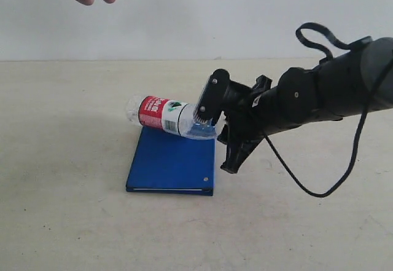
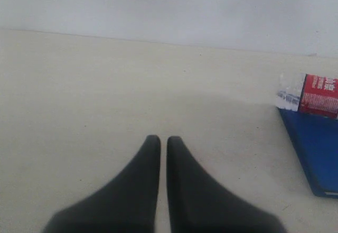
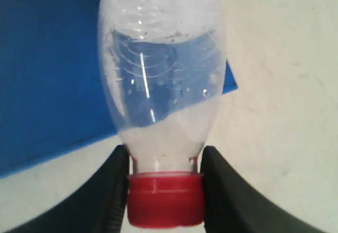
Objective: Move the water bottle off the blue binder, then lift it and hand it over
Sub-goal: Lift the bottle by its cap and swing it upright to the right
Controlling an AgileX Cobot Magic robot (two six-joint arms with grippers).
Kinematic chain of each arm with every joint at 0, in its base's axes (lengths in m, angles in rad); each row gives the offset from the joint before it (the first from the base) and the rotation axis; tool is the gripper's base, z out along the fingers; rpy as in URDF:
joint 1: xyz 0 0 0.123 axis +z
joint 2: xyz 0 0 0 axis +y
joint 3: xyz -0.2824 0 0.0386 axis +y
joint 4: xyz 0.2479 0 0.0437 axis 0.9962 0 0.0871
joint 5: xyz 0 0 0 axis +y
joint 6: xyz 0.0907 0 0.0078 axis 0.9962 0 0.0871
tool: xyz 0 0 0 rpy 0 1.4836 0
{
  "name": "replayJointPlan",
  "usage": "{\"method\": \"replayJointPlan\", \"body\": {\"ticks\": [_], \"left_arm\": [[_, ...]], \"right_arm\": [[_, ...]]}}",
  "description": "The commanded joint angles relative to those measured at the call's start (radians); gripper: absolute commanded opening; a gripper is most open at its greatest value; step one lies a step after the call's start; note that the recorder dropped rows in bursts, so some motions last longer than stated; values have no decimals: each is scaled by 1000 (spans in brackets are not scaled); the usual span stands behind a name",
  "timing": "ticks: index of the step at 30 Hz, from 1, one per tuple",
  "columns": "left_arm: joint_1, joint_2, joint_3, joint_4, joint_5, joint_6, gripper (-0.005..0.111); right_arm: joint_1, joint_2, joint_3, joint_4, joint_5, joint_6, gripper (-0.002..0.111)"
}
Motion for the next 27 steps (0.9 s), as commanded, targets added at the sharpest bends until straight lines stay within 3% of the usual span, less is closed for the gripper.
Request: {"method": "replayJointPlan", "body": {"ticks": [1, 7, 11, 19, 27], "left_arm": [[3, -2, -1, 1, -15, 4, 4], [3, -2, -1, 1, -15, 4, 4], [3, -2, -1, 1, -15, 4, 4], [3, -2, -1, 1, -15, 4, 4], [3, -2, -1, 1, -15, 4, 4]], "right_arm": [[-78, -98, -2, 6, 46, 78, 0], [-264, -182, -2, 0, 253, 180, 0], [-355, -250, -2, -3, 297, 180, 0], [-382, -400, -2, 2, 304, 246, 0], [-382, -378, -2, 2, 295, 296, 0]]}}
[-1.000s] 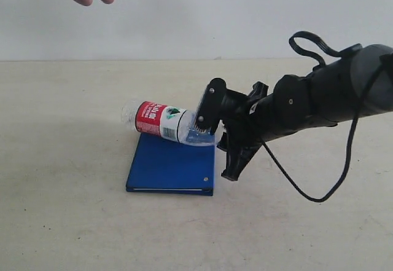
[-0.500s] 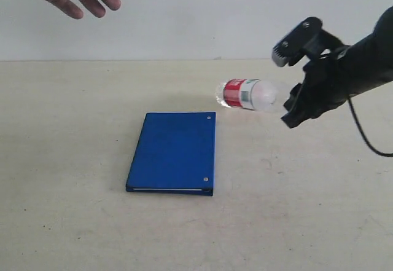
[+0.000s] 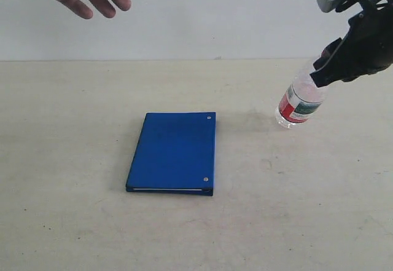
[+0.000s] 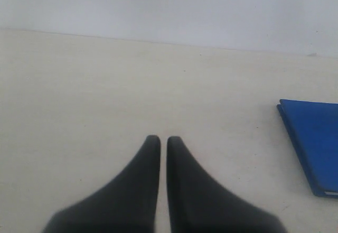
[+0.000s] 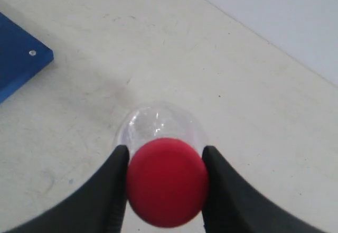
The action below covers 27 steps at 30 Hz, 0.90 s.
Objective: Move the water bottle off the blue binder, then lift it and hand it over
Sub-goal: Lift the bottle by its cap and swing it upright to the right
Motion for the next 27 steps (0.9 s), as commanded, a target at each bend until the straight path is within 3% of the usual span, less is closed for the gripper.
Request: {"method": "replayJointPlan", "body": {"ticks": [1, 8, 10, 14, 16, 27], "left_arm": [[3, -2, -1, 1, -15, 4, 4], [3, -2, -1, 1, -15, 4, 4], [3, -2, -1, 1, -15, 4, 4], [3, -2, -1, 1, -15, 4, 4], [3, -2, -1, 1, -15, 4, 4], [3, -2, -1, 1, -15, 4, 4]], "right_arm": [[-8, 23, -2, 2, -39, 31, 0], [-8, 49, -2, 6, -155, 64, 2], [-8, 49, -2, 6, -172, 64, 14], [-8, 49, -2, 6, -227, 66, 48], [-8, 49, -2, 6, -258, 83, 54], [-8, -25, -2, 6, -412, 87, 55]]}}
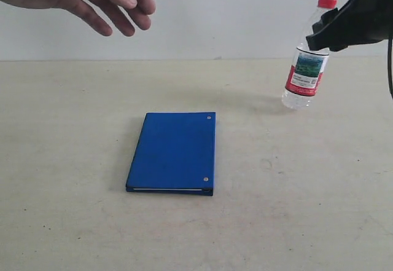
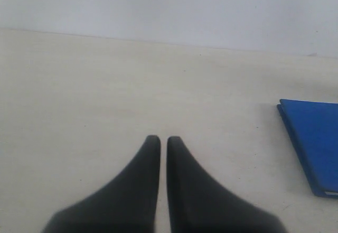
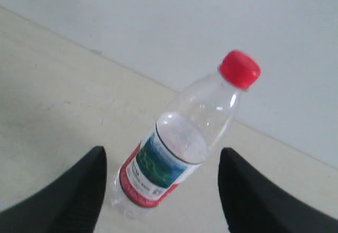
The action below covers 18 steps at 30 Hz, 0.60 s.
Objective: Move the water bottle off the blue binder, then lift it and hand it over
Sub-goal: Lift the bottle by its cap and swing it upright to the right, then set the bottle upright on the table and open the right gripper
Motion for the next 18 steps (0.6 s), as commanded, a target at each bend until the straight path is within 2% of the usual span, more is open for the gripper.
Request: {"method": "replayJointPlan", "body": {"ticks": [1, 5, 8, 11, 15, 18], "left_arm": [[3, -2, -1, 1, -15, 4, 4], [3, -2, -1, 1, -15, 4, 4], [3, -2, -1, 1, -15, 4, 4], [3, -2, -1, 1, -15, 4, 4], [3, -2, -1, 1, -15, 4, 4], [3, -2, -1, 1, -15, 4, 4]], "right_arm": [[-8, -89, -2, 4, -70, -2, 55], [-8, -217, -2, 24, 15, 79, 55], [-8, -288, -2, 45, 223, 150, 55], [4, -311, -2, 141, 470, 113, 55], [99, -294, -2, 277, 677, 4, 55], [207, -274, -2, 321, 736, -36, 55]]}}
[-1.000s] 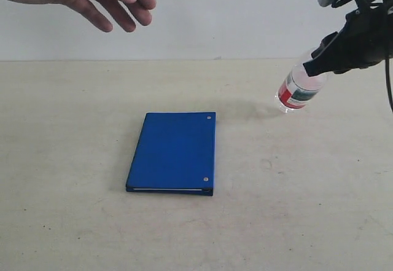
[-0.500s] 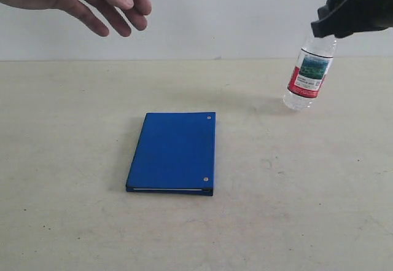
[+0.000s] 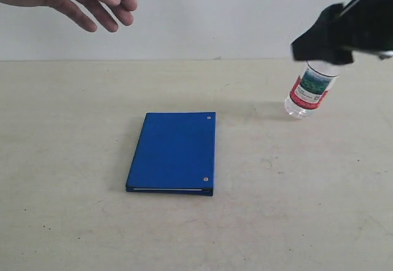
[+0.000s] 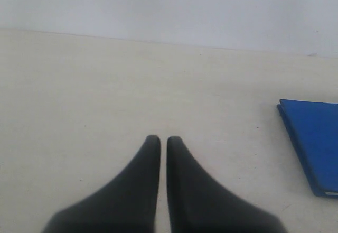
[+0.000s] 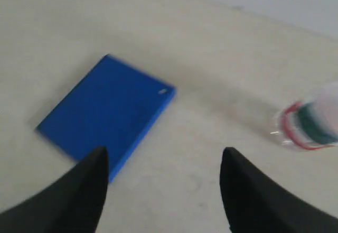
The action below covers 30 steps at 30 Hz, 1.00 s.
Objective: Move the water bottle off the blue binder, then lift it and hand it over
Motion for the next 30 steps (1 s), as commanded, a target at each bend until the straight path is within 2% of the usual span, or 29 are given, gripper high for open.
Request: {"method": "replayJointPlan", "body": {"ticks": [1, 6, 15, 17, 21, 23, 27, 30], "left_arm": [[3, -2, -1, 1, -17, 4, 4], [3, -2, -1, 1, -17, 4, 4], [3, -2, -1, 27, -30, 33, 4], [3, -2, -1, -90, -113, -42, 4], [3, -2, -1, -591, -320, -302, 4], [3, -2, -1, -724, -390, -326, 4], [3, -2, -1, -738, -484, -326, 4], [3, -2, -1, -738, -502, -326, 4]], "right_arm": [[153, 20, -2, 71, 112, -65, 55], [285, 86, -2, 66, 117, 16, 55], [294, 335, -2, 110, 140, 115, 55], [294, 372, -2, 143, 188, 89, 55], [294, 396, -2, 219, 322, -8, 55], [294, 394, -2, 260, 385, -60, 55], [294, 394, -2, 246, 462, -73, 55], [294, 394, -2, 211, 464, -69, 55]]}}
